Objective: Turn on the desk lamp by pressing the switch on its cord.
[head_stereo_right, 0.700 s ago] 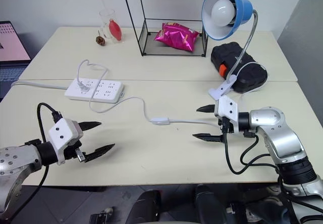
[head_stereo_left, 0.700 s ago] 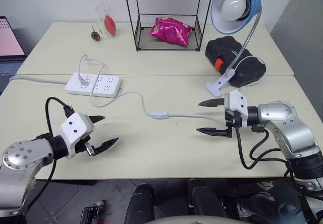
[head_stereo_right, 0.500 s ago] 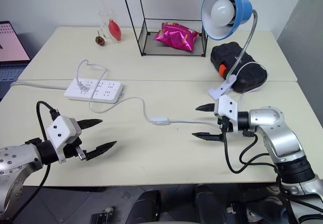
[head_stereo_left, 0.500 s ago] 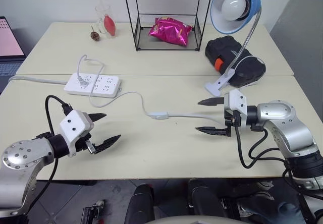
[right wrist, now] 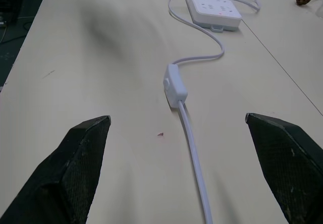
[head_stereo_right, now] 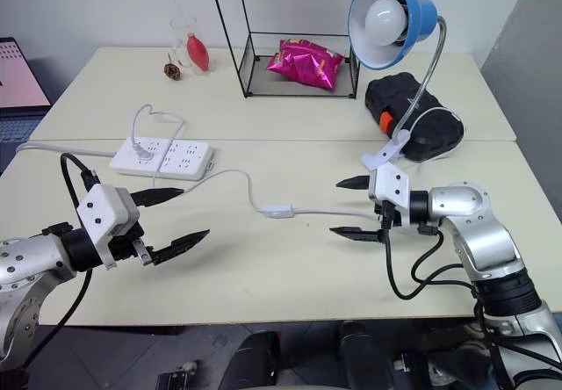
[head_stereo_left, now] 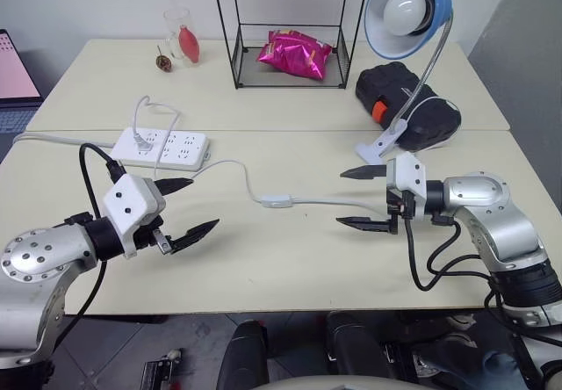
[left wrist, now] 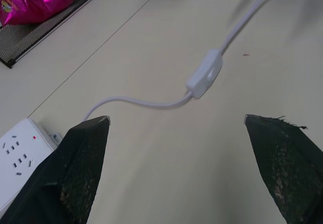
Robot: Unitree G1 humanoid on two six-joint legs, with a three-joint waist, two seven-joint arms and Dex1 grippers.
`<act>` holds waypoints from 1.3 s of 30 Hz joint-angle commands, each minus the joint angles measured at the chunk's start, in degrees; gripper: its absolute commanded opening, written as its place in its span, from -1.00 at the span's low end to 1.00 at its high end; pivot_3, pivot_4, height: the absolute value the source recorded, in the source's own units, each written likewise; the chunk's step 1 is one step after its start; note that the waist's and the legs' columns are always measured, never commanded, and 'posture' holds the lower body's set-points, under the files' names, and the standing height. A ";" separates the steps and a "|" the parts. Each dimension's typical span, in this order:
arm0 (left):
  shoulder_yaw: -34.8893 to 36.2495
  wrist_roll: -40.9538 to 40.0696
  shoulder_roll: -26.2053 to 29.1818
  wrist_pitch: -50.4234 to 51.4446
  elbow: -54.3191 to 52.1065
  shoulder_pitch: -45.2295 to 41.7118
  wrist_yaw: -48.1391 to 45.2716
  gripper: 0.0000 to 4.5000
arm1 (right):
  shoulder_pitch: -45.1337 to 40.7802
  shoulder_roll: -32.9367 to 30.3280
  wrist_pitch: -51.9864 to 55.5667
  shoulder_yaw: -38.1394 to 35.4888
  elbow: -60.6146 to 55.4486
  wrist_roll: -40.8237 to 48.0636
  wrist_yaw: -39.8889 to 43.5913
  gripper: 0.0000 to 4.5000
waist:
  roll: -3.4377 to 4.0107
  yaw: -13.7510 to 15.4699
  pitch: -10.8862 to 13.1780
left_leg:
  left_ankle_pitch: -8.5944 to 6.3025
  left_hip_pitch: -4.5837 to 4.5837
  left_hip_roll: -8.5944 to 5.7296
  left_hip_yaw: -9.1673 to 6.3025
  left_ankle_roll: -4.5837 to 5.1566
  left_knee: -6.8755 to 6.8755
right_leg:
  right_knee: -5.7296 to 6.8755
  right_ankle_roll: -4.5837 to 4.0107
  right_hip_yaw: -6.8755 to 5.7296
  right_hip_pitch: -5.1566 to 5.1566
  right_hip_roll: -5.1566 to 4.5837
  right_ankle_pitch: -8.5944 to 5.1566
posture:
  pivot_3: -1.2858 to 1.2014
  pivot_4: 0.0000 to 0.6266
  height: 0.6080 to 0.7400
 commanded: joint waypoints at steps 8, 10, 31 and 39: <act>-0.80 1.98 2.02 -3.78 1.35 -1.13 -2.20 0.98 | -4.21 1.53 1.56 0.61 -0.33 0.18 -0.21 1.00 | 0.01 0.00 0.00 | 0.00 0.01 0.00 0.01 0.00 0.01 | 0.00 0.01 0.00 0.00 0.00 0.01 | 0.03 -0.52 1.00; -0.40 0.24 1.80 -2.57 1.70 -2.13 -2.49 0.98 | -5.39 2.11 2.36 2.01 0.21 -1.16 -0.75 1.00 | 0.01 0.01 0.00 | 0.00 0.01 0.00 0.01 0.00 0.00 | 0.00 0.00 0.00 0.00 0.00 0.00 | 0.03 -0.52 1.00; -4.95 1.76 3.57 -4.54 3.16 -2.98 -7.85 0.98 | -20.96 18.54 0.60 16.53 25.63 -12.90 -2.96 1.00 | 0.02 -0.12 0.01 | 0.00 -0.01 0.00 -0.01 0.00 -0.01 | 0.01 -0.04 -0.03 -0.03 0.01 0.01 | 0.03 -0.52 1.00; -5.09 2.27 3.71 -4.79 3.30 -3.12 -7.71 0.98 | -24.96 21.78 -1.41 15.42 35.43 -13.36 -1.04 1.00 | 0.03 -0.17 0.02 | 0.00 -0.01 0.00 -0.02 0.00 -0.02 | 0.02 -0.09 -0.04 -0.04 0.01 0.02 | 0.03 -0.52 1.00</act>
